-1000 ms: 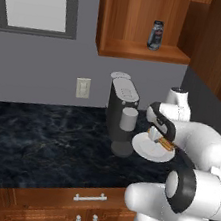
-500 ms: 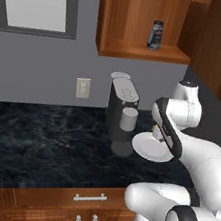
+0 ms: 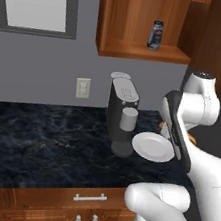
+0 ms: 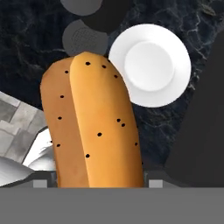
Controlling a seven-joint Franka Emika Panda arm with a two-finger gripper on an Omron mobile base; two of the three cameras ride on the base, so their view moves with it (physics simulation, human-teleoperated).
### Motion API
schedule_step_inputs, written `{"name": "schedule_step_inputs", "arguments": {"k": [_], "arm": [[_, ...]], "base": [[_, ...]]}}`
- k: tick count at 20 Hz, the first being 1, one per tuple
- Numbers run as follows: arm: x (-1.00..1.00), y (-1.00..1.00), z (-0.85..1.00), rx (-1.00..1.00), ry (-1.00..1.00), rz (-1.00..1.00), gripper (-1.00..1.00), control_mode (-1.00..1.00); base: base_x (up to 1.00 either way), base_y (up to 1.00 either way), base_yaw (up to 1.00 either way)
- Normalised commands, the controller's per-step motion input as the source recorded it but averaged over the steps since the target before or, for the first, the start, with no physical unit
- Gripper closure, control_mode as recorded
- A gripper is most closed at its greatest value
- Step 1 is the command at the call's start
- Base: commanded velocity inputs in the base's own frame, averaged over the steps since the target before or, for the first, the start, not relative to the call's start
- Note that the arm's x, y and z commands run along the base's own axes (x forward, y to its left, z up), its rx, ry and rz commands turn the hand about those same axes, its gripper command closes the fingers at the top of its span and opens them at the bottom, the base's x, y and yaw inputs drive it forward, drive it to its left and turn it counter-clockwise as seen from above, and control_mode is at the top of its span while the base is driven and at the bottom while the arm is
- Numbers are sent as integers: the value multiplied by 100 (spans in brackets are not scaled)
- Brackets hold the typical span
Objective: Move the hot dog bun to the plate on the dining table and place the condiment next to that plate. Then navigate to the fridge and take the sausage and place it on the plate as well.
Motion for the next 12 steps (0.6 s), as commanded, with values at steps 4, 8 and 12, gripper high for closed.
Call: {"name": "schedule_step_inputs", "arguments": {"k": [4,8,12], "arm": [[-32,14,54,0,0,0,100,-100],[-24,13,14,3,2,4,100,-100],[-52,0,6,9,-10,7,100,-100]], "base": [[0,0,0],[0,0,0],[0,0,0]]}}
